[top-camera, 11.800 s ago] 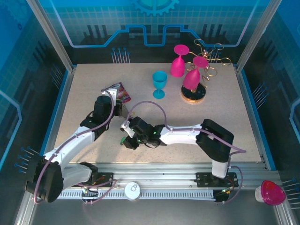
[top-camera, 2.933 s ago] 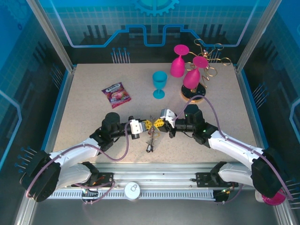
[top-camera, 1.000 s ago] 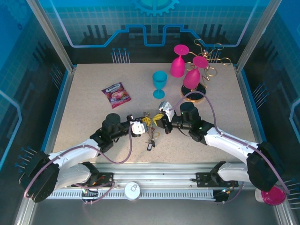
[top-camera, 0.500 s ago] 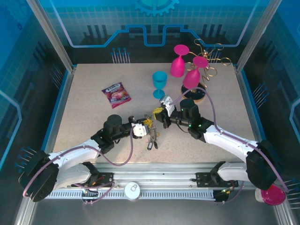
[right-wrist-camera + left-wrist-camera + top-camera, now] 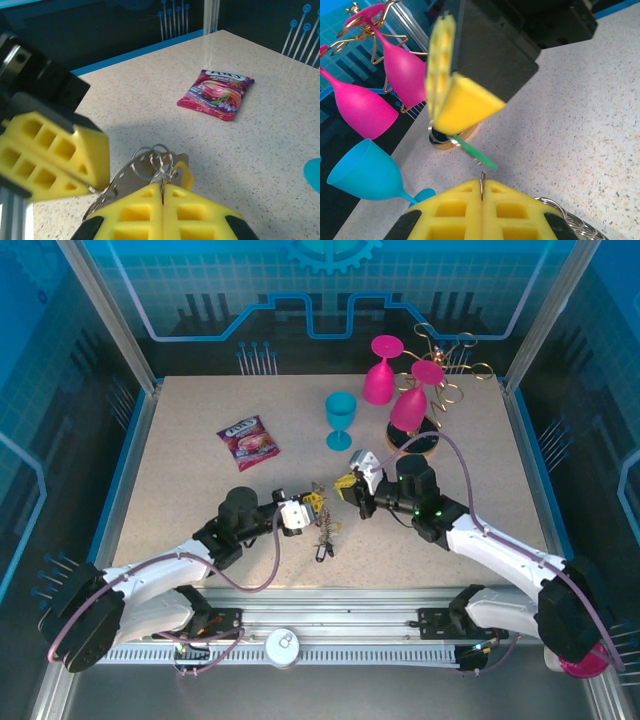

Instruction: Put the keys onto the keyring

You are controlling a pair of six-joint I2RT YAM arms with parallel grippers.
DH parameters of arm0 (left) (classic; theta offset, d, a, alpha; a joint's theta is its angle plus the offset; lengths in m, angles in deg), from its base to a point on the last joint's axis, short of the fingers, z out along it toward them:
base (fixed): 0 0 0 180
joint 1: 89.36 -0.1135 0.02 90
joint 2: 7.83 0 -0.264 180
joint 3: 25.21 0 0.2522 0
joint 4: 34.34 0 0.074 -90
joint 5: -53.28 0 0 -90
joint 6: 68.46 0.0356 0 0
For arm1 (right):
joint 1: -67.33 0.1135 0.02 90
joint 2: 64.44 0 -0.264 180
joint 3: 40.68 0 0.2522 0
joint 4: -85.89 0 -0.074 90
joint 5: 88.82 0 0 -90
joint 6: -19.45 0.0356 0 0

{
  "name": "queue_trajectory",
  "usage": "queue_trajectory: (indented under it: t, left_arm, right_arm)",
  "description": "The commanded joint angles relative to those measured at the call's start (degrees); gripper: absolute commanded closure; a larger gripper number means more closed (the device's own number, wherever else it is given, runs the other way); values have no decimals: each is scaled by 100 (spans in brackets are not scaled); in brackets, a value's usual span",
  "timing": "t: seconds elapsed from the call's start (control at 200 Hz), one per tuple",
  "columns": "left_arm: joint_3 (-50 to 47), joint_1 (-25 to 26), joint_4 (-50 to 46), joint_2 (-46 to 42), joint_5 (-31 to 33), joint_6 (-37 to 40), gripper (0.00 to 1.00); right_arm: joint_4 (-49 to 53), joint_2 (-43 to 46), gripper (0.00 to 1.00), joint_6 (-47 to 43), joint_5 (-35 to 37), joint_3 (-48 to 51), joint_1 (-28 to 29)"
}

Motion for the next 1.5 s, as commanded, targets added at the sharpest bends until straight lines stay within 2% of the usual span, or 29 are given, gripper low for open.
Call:
queue_trajectory:
  t: [0.0,0.185,0.455,1.021,1.496]
  left_arm:
    - [-82,25,448,-144,29,-387,100]
    - [-81,29,566,-60,3,-479,100]
    - [-81,24,565,-33,-15,-448,100]
    - [-70,30,506,-32,-121,-291,100]
    - [-39,105,282,-39,-200,15,100]
  right_arm:
    - [301,82,100,-345,-759,63,-62]
    - [17,-135,100,-46,-1200,25,-53]
    - [-262,-370,100,202,-1201,-16,-53]
    - [-424,-413,100,484,-666,-44,-123]
    - [-430,-479,100,660,-535,-141,-158]
